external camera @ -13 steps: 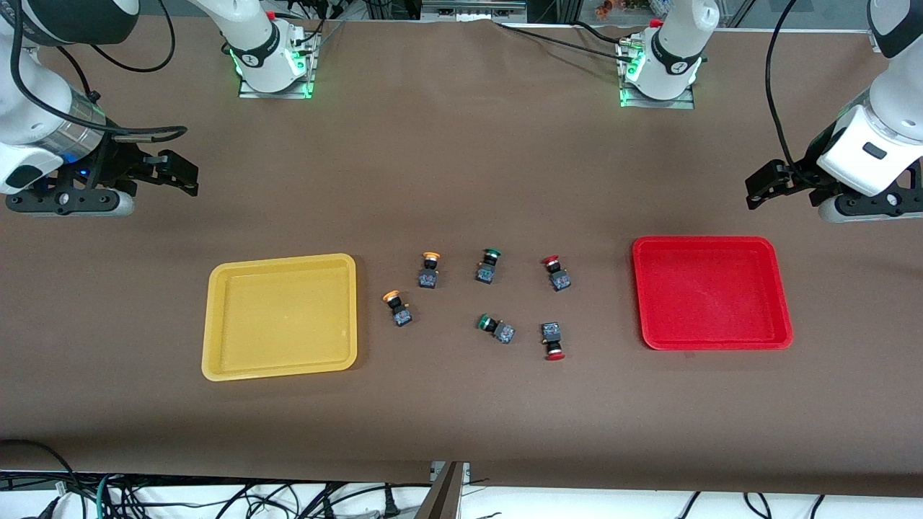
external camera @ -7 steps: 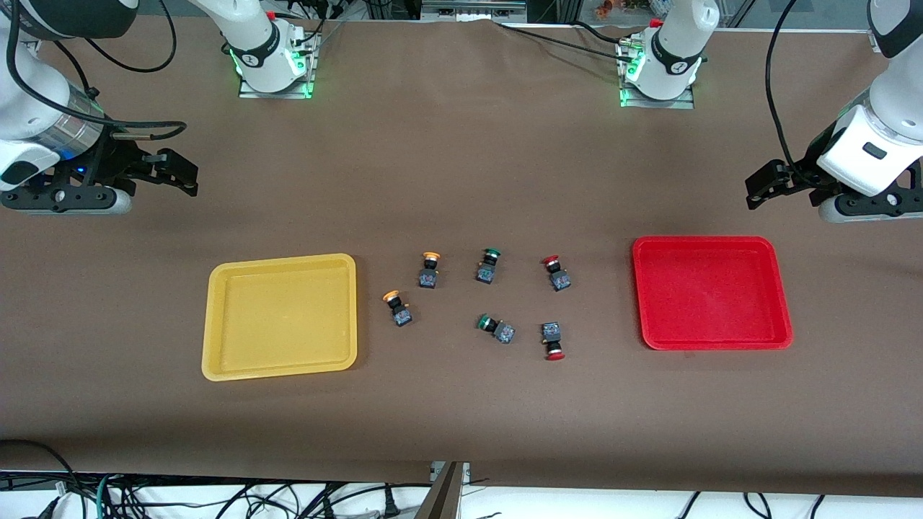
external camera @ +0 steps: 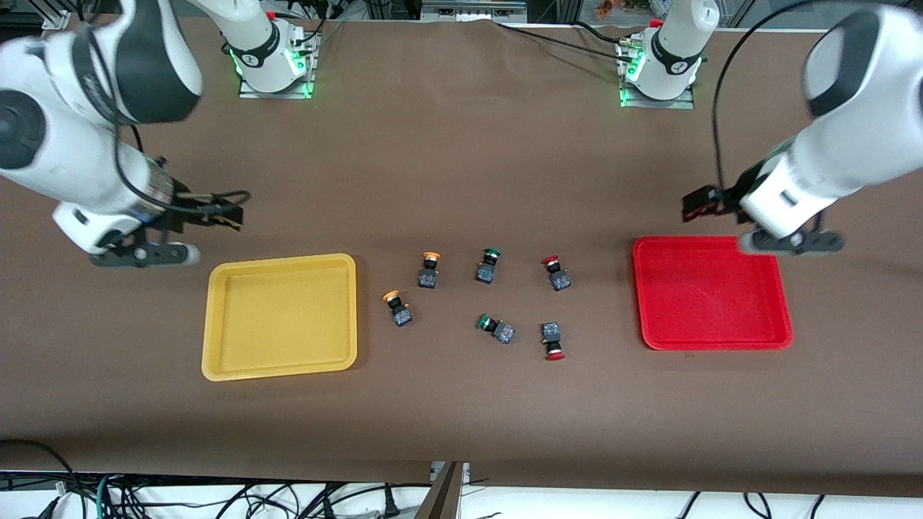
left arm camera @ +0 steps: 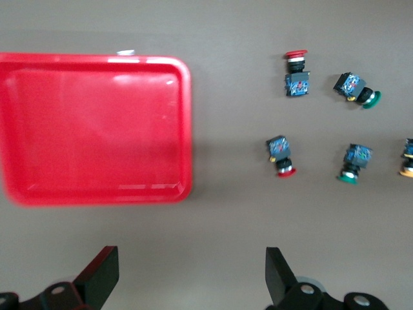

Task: Place red and yellow buttons in trays
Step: 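Grasp a yellow button with the right gripper while the left gripper grasps red, then place the yellow button in the yellow tray while the left gripper places red, then grasp another yellow button with the right gripper while the left gripper grasps red, then place the yellow button in the yellow tray while the left gripper places red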

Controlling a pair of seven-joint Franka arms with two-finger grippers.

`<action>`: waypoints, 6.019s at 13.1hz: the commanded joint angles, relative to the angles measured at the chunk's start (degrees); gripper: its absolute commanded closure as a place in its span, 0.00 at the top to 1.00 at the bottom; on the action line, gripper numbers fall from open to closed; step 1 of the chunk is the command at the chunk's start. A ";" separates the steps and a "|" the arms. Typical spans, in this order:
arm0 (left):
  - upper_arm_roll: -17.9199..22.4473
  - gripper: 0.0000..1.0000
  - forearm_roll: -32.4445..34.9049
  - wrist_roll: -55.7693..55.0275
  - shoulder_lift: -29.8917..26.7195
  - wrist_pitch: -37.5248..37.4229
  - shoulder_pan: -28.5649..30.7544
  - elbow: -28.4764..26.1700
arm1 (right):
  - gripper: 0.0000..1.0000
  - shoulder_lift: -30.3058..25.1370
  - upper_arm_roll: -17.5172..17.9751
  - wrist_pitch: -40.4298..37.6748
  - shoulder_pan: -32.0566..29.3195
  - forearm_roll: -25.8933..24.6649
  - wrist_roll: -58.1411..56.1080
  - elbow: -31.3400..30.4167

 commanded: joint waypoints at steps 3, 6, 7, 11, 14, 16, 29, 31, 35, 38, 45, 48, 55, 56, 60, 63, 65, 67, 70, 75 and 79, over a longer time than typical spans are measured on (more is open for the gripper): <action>0.30 1.00 0.08 -12.23 13.97 14.66 -7.51 1.27 | 1.00 14.25 -0.04 18.57 10.84 1.14 -3.28 2.87; 0.30 1.00 0.09 -20.88 19.52 23.11 -11.99 0.65 | 1.00 23.22 0.22 33.79 14.17 1.49 -4.10 3.22; 0.39 1.00 0.35 -23.08 21.19 25.40 -13.66 -0.31 | 1.00 25.69 0.22 36.36 14.27 1.67 -4.09 4.35; 0.30 1.00 2.72 -25.91 22.00 34.21 -15.43 -8.56 | 1.00 31.50 0.31 38.04 15.68 1.67 -1.47 7.70; 0.39 1.00 2.99 -27.23 22.87 35.60 -16.66 -9.54 | 1.00 34.49 0.31 43.40 15.85 1.85 -0.15 7.53; 0.30 0.58 2.99 -27.32 23.83 38.50 -16.66 -10.77 | 0.87 35.12 0.31 43.85 16.12 2.20 1.18 7.61; 3.90 0.12 6.76 -3.39 18.13 9.96 -4.12 2.14 | 0.00 26.06 -6.53 25.65 11.46 4.05 -16.72 7.18; 3.82 0.14 8.95 5.95 18.91 10.39 1.15 1.53 | 0.07 26.85 -7.51 27.58 7.09 3.96 -24.00 6.48; 3.81 0.47 9.23 14.69 23.14 17.84 5.57 -2.50 | 0.90 27.56 -7.07 29.27 1.88 8.33 -28.61 4.80; 3.47 1.00 9.23 14.34 21.92 16.73 5.40 -1.47 | 0.94 26.07 -6.90 20.76 3.80 11.78 -21.19 7.34; -4.36 1.00 8.35 14.17 25.58 16.70 -1.09 13.55 | 0.93 26.68 -6.37 20.47 17.76 20.37 12.83 7.70; -4.36 1.00 3.71 8.05 29.98 31.52 -5.66 12.96 | 0.92 28.17 -6.37 25.12 22.34 21.01 23.48 7.27; -3.92 1.00 3.95 -7.10 38.16 53.70 -10.42 8.04 | 0.68 30.54 -6.37 32.95 27.54 21.01 29.22 4.01; -3.92 1.00 4.04 -7.10 38.25 53.81 -10.51 7.95 | 0.57 30.63 -6.37 32.96 27.54 21.01 29.22 4.01; -3.92 0.60 3.95 -8.07 37.64 53.63 -10.07 5.40 | 0.11 29.94 -7.07 31.39 26.75 19.78 25.98 4.45; -3.83 0.00 4.22 -7.29 36.15 52.67 -9.55 4.52 | 0.07 28.79 -12.15 18.67 25.61 16.01 16.94 8.91; -3.66 0.00 4.22 -6.75 32.91 45.86 -8.84 5.30 | 0.07 28.79 -16.37 10.84 24.39 15.65 7.12 14.27; -1.12 0.00 4.31 -6.23 26.69 31.56 -7.71 6.79 | 0.09 28.88 -17.70 10.54 21.67 15.38 -2.20 14.21; 1.61 0.00 4.31 5.67 20.78 12.99 -2.97 9.26 | 0.21 29.40 -17.62 12.73 17.27 14.94 -8.57 12.19; 3.90 0.00 13.70 10.56 22.77 7.84 5.21 4.26 | 1.00 28.71 -17.62 16.08 17.43 16.08 -7.79 9.72; 3.82 0.10 15.12 19.77 25.50 13.63 10.22 2.67 | 1.00 20.91 -17.79 10.84 17.96 15.82 -5.96 9.55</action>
